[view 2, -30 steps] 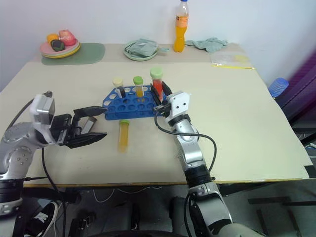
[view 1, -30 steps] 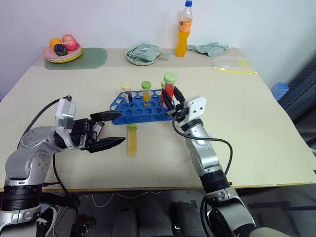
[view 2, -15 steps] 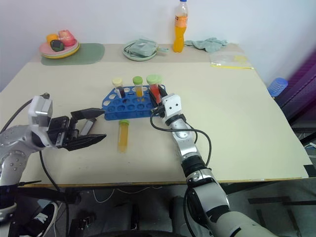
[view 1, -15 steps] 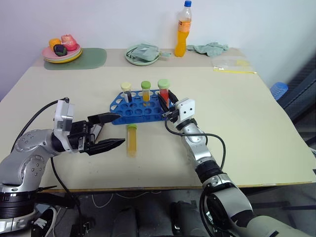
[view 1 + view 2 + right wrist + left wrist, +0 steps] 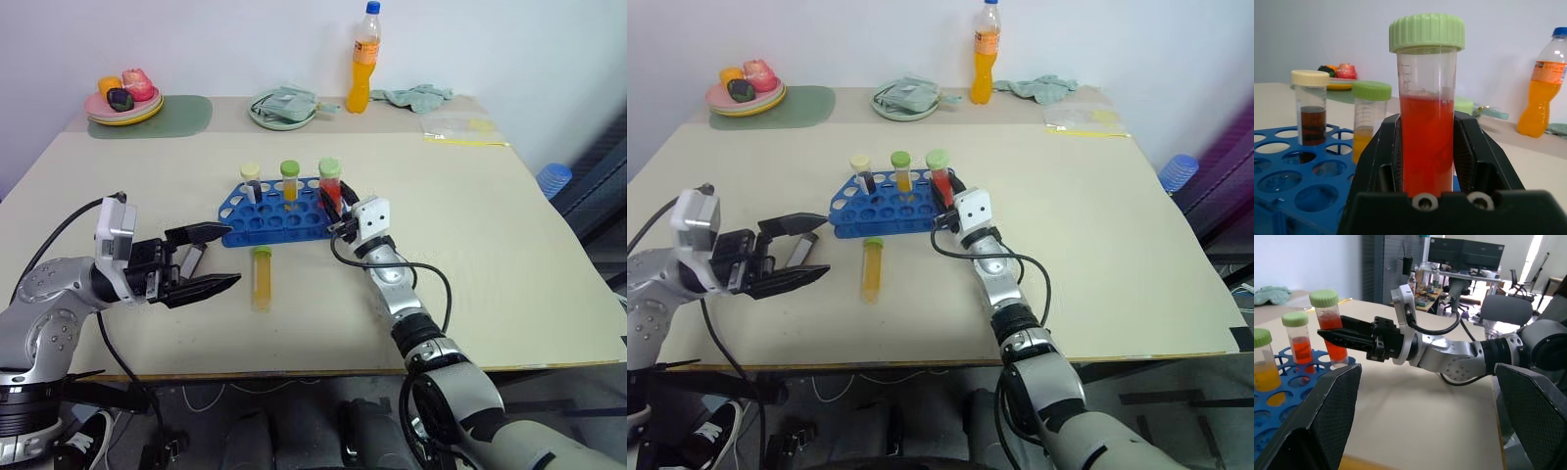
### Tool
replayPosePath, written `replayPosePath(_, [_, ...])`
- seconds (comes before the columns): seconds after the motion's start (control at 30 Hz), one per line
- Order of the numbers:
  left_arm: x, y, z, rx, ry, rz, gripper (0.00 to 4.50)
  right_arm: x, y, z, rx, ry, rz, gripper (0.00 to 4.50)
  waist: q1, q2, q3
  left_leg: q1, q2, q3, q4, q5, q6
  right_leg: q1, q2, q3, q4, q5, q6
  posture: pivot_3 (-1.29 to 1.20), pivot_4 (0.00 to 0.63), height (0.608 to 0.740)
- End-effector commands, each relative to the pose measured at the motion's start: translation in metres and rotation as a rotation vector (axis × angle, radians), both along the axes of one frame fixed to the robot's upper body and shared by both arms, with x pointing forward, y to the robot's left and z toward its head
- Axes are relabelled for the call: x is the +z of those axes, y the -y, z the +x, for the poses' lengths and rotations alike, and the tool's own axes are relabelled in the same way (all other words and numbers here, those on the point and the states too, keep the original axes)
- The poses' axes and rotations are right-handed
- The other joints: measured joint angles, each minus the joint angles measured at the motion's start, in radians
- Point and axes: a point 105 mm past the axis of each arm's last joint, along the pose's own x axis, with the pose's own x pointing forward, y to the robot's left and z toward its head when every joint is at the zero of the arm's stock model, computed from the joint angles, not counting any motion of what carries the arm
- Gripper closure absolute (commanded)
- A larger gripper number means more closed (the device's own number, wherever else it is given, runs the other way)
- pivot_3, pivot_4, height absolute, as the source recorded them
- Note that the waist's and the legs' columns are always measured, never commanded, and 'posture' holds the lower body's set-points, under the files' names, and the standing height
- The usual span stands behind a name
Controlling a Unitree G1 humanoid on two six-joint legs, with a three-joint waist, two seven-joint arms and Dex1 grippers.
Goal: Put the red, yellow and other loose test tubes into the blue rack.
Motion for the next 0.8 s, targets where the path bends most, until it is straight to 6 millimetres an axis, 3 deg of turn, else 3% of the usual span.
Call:
replayPosePath(0.03, [0.010, 0.000, -0.002, -0.008, 0.045, 0.004, 0.00, 0.008, -0.003, 0.001, 0.005, 0.026, 0.013, 3.28, 0.000, 0.000, 0.000, 0.000, 0.000, 0.000, 0.000, 0.000, 0.000, 0.000, 0.000, 0.000, 0.000, 0.000, 0.000, 0.00, 0.150, 0.740])
replayPosePath(0.3, [0.010, 0.001, -0.001, -0.006, 0.045, 0.000, 0.00, 0.006, -0.015, -0.004, 0.029, 0.024, 0.023, 3.28, 0.000, 0.000, 0.000, 0.000, 0.000, 0.000, 0.000, 0.000, 0.000, 0.000, 0.000, 0.000, 0.000, 0.000, 0.000, 0.00, 0.150, 0.740])
replayPosePath(0.7, [0.014, 0.004, -0.002, 0.001, 0.053, 0.002, 0.00, -0.001, -0.015, 0.000, 0.062, -0.049, 0.091, 3.28, 0.000, 0.000, 0.000, 0.000, 0.000, 0.000, 0.000, 0.000, 0.000, 0.000, 0.000, 0.000, 0.000, 0.000, 0.000, 0.00, 0.150, 0.740])
replayPosePath(0.8, [0.013, 0.005, -0.003, 0.003, 0.053, 0.002, 0.00, -0.001, -0.011, -0.001, 0.078, -0.062, 0.140, 2.15, -0.001, 0.000, 0.000, 0.000, 0.000, 0.000, 0.000, 0.000, 0.000, 0.000, 0.000, 0.000, 0.000, 0.000, 0.000, 0.00, 0.150, 0.740])
